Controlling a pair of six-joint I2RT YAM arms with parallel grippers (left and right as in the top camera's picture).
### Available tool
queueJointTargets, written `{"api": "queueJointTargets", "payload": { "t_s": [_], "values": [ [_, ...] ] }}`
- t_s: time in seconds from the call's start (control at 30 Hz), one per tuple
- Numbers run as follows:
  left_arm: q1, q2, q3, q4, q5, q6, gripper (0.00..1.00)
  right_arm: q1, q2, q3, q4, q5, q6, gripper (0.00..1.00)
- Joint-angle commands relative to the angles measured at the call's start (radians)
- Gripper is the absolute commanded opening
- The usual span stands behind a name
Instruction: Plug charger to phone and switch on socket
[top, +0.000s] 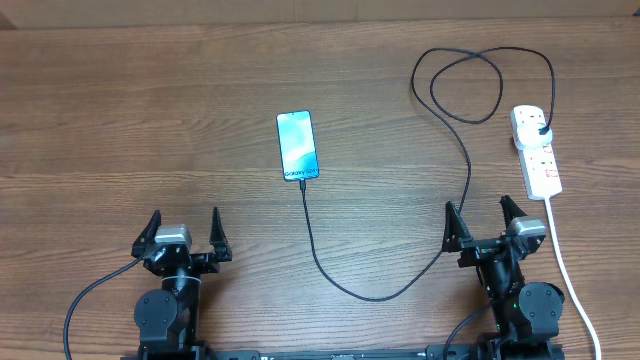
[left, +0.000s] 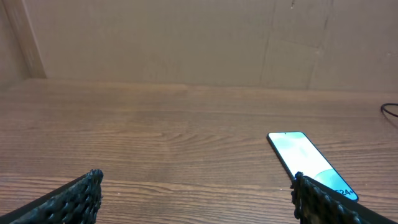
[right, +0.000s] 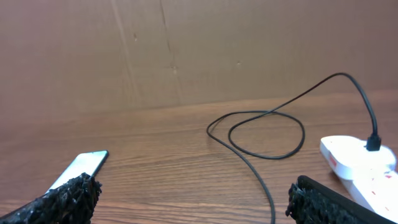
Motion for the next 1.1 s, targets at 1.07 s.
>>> {"api": "queueJointTargets", "payload": {
  "t_s": [1.07],
  "values": [
    [0.008, -0.010, -0.004, 0.001, 0.008, 0.026, 1.00, -0.001, -0.010, -0.010, -0.001, 0.059, -0.059, 1.00]
  ]
}}
